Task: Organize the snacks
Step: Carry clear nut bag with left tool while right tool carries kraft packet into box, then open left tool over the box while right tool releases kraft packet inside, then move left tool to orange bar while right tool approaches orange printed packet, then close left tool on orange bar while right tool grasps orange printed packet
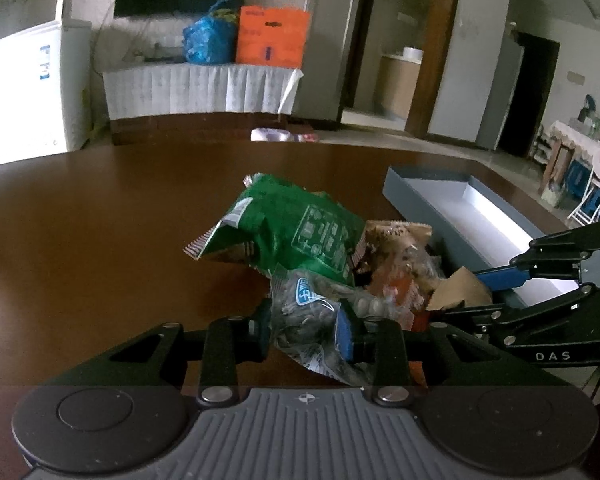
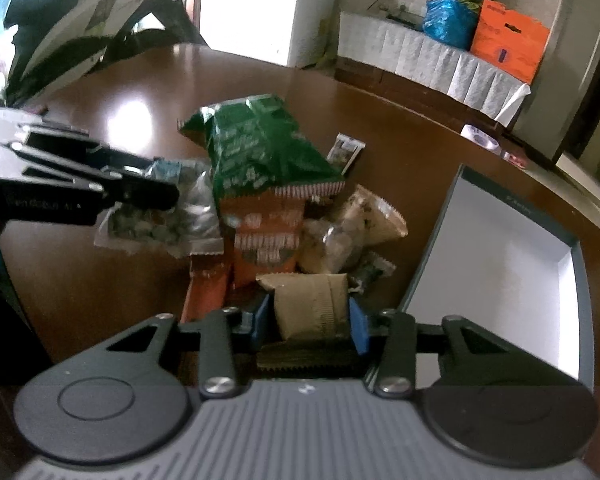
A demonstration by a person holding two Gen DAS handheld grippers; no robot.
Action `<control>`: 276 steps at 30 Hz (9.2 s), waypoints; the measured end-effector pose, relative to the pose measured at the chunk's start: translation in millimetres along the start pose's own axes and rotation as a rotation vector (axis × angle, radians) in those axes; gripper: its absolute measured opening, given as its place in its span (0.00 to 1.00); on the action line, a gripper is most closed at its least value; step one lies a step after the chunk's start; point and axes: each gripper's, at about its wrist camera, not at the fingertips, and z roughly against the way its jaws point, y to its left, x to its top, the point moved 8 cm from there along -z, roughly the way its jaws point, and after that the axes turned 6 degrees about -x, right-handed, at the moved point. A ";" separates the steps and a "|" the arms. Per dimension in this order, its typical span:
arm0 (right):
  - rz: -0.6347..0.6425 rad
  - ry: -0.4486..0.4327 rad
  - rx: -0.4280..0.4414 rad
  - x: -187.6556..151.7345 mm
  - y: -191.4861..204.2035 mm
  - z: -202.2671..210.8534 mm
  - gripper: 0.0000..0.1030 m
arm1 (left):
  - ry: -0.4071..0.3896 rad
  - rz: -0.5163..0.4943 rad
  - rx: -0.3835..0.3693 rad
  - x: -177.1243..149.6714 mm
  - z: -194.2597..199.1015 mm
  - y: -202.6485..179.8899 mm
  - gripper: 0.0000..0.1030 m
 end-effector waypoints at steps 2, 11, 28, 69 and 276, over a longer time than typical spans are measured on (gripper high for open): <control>-0.021 -0.010 0.008 3.5 -2.4 2.5 0.40 | -0.007 0.003 0.001 2.7 2.0 -0.8 0.31; -0.068 -0.047 0.025 13.0 -6.0 14.1 0.40 | -0.039 -0.003 -0.002 14.1 9.6 -12.0 0.31; -0.201 -0.120 0.019 24.2 -33.4 46.8 0.40 | -0.096 0.015 0.002 42.6 3.7 -34.2 0.32; -0.338 -0.147 -0.140 -5.8 -112.4 85.7 0.40 | -0.095 -0.090 -0.088 52.5 -29.3 -112.6 0.32; -0.040 0.038 0.025 27.5 26.1 -17.8 0.71 | 0.159 -0.262 -0.128 -45.9 -10.0 -40.3 0.33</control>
